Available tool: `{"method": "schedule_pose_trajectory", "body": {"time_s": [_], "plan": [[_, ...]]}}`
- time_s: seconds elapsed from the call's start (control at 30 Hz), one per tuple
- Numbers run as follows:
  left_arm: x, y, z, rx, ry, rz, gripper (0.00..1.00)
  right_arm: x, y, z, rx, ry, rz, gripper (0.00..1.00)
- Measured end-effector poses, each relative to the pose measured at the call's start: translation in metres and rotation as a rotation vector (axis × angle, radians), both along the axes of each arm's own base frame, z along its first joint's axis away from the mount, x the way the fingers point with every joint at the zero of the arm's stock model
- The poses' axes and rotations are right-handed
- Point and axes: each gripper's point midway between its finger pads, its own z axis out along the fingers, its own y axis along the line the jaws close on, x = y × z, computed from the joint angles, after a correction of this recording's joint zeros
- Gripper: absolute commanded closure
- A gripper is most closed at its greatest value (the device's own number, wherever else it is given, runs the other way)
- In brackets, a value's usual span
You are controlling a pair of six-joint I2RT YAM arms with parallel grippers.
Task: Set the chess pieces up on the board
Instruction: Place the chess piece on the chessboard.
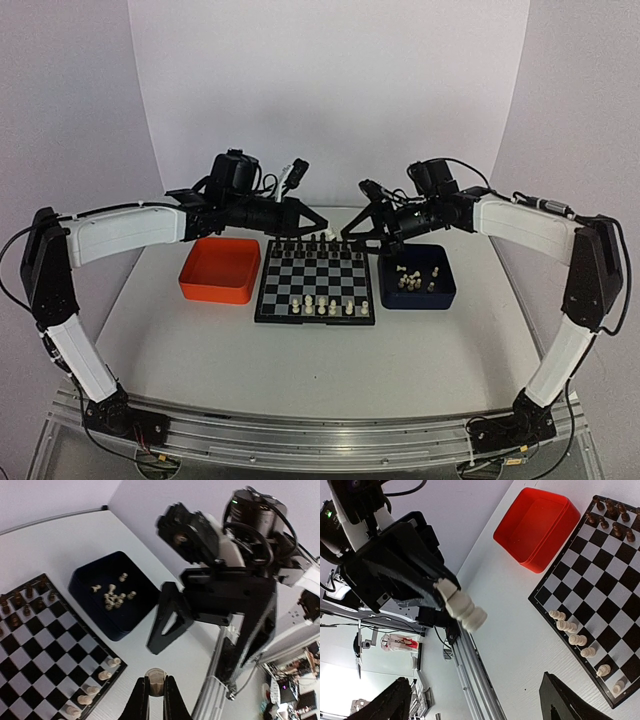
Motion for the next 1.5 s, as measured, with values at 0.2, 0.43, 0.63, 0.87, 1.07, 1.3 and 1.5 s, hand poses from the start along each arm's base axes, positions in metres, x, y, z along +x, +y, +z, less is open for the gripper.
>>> {"method": "schedule_pose_trajectory", "body": {"time_s": [0.2, 0.43, 0.63, 0.87, 1.07, 1.3, 1.5], "plan": [[0.021, 0.046, -0.015, 0.15, -0.051, 0.34, 1.0, 0.001, -0.023, 0.005, -0.077, -0.084, -0.152, 0.1], [0.02, 0.093, -0.085, 0.369, -0.006, 0.629, 1.0, 0.009, -0.082, -0.015, -0.29, -0.157, -0.473, 0.08], [0.002, 0.113, -0.128, 0.492, -0.012, 0.735, 1.0, 0.007, -0.135, -0.043, -0.469, -0.178, -0.676, 0.07], [-0.009, 0.108, -0.143, 0.514, -0.056, 0.779, 1.0, -0.001, -0.16, -0.066, -0.581, -0.162, -0.739, 0.06], [-0.004, 0.102, -0.162, 0.536, -0.075, 0.811, 1.0, -0.004, -0.17, -0.07, -0.617, -0.171, -0.767, 0.06], [-0.002, 0.102, -0.185, 0.578, -0.064, 0.822, 1.0, -0.008, -0.184, -0.063, -0.646, -0.204, -0.806, 0.06], [0.0, 0.099, -0.192, 0.567, -0.048, 0.831, 1.0, -0.009, -0.191, -0.059, -0.672, -0.235, -0.816, 0.06]]}}
